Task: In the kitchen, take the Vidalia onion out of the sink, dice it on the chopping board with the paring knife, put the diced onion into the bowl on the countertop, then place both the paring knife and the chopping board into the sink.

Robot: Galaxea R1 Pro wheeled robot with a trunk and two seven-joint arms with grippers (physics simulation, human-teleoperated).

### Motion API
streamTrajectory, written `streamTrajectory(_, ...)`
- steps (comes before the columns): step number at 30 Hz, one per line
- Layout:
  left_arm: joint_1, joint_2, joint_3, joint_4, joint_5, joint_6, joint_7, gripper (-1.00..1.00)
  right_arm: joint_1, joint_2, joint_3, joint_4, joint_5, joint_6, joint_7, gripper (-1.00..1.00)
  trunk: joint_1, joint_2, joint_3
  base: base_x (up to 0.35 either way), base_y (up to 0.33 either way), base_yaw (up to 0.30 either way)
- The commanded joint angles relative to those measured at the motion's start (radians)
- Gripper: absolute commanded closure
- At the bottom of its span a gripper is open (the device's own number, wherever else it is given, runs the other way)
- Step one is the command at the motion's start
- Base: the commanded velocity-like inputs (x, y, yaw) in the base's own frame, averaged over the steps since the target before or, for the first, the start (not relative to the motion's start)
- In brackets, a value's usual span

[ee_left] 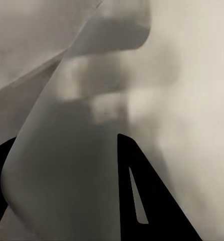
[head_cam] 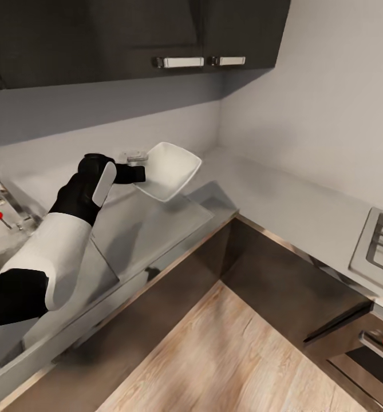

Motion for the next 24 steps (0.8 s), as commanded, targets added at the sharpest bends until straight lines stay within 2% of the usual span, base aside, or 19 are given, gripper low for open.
streamTrajectory(1,-0.001,0.001,-0.003,0.001,0.004,0.003,0.001,1.00,0.000,0.002,-0.008,-0.003,0.011,-0.004,0.006,-1.00,0.000,-0.002,-0.002,-0.310,0.081,0.262)
streamTrajectory(24,-0.001,0.001,-0.003,0.005,0.005,0.003,0.001,1.00,0.000,0.002,-0.008,-0.003,0.011,-0.004,0.006,-1.00,0.000,-0.002,-0.015,-0.311,0.065,0.262)
